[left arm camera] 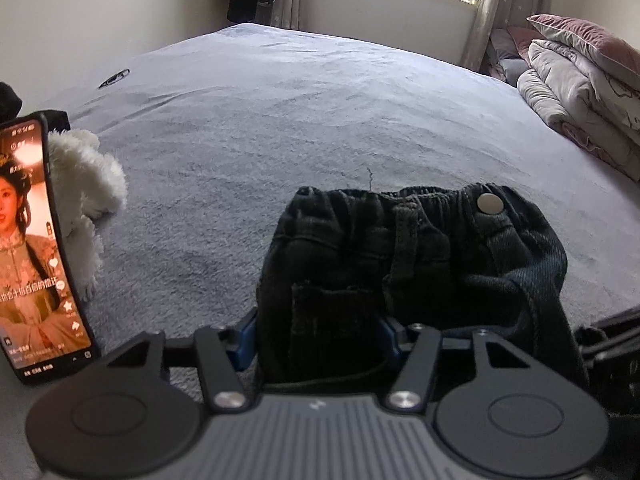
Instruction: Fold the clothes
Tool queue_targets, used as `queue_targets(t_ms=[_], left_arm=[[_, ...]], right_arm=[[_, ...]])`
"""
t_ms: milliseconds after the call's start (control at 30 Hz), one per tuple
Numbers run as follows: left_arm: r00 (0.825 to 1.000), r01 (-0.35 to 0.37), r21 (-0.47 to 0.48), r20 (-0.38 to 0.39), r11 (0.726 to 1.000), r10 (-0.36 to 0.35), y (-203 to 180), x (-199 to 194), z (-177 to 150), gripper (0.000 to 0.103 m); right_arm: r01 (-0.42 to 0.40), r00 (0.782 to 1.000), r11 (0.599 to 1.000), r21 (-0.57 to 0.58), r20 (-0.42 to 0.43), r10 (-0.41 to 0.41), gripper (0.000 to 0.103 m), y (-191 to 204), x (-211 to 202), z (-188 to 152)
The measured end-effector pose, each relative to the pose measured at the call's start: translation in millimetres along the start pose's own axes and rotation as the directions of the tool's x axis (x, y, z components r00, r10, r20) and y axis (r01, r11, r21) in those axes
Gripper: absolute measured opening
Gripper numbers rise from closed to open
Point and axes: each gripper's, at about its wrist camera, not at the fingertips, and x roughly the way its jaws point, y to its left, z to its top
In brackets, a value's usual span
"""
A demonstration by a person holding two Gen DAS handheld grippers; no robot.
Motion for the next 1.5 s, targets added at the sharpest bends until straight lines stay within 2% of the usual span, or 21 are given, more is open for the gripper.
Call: queue_targets(t_ms=[67,133,200,233,267,333,400,500,633,833,967,1133,1367,1500], left_arm=[[1.000,-0.008,0.003,0.007,1.000,0.008,-2.3,0.1,-0.4,0.058],[1.000,-0.008,-0.006,0.016,1.000,0.008,-2.4,-1.4,-1.0,0.054],[1.000,-0.003,-0.023,0.029,1.000,0.004,-0.7,-4.8,-1.4,0.048],[0.999,-0.003,-0.033,0.037,0.999,0.004,0.6,-6.6,-1.5,0.040],[0.999,-0.001,-0.045,0.044,0.999,0.003,2.2,-8.5,-1.6,0.031],[0.998,0.013,-0.080,0.059,0.997,-0.009,7.1,-12.9,-0.7,0.024],[0.997,0.030,-0.116,0.079,0.993,-0.021,12.2,-16.9,0.6,0.021],[0.993,0.059,-0.147,0.109,0.987,-0.043,15.2,-22.7,2.4,0.017],[0.988,0.074,-0.150,0.147,0.986,-0.052,9.2,-28.3,4.7,0.016],[0.980,0.079,-0.160,0.194,0.984,-0.047,2.9,-31.4,12.3,0.015],[0.979,0.074,-0.196,0.200,0.978,-0.034,4.1,-26.7,18.8,0.014],[0.982,0.068,-0.234,0.190,0.970,-0.023,4.7,-19.0,26.2,0.014],[0.988,0.054,-0.269,0.152,0.962,-0.013,10.0,-8.8,30.1,0.014],[0.992,0.043,-0.268,0.124,0.963,-0.010,12.8,-1.4,30.8,0.014]], right_arm=[[0.025,1.000,0.999,-0.020,0.014,-0.025,0.023,6.2,-1.4,-4.8],[0.096,0.994,0.993,-0.064,0.052,-0.093,0.014,18.1,-6.5,-10.5],[0.178,0.980,0.979,-0.101,0.108,-0.167,0.013,31.6,-14.7,-15.9],[0.218,0.970,0.970,-0.113,0.136,-0.202,0.012,36.0,-18.7,-17.5],[0.261,0.957,0.958,-0.121,0.165,-0.240,0.012,39.1,-22.5,-18.5],[0.344,0.924,0.930,-0.128,0.220,-0.312,0.012,43.9,-30.5,-19.8],[0.414,0.888,0.904,-0.109,0.267,-0.374,0.011,42.8,-39.8,-17.9],[0.511,0.822,0.857,-0.067,0.330,-0.464,0.011,36.9,-54.5,-10.0],[0.544,0.790,0.839,-0.010,0.343,-0.508,0.010,23.6,-66.0,8.9],[0.648,0.712,0.760,-0.056,0.400,-0.578,0.010,30.0,-54.1,36.6],[0.694,0.674,0.715,-0.087,0.428,-0.602,0.010,31.4,-42.3,61.8],[0.709,0.661,0.701,-0.081,0.422,-0.620,0.010,28.0,-25.3,94.4],[0.719,0.663,0.687,-0.106,0.402,-0.631,0.010,26.8,13.9,114.6],[0.715,0.674,0.691,-0.111,0.374,-0.637,0.010,22.4,29.2,115.3]])
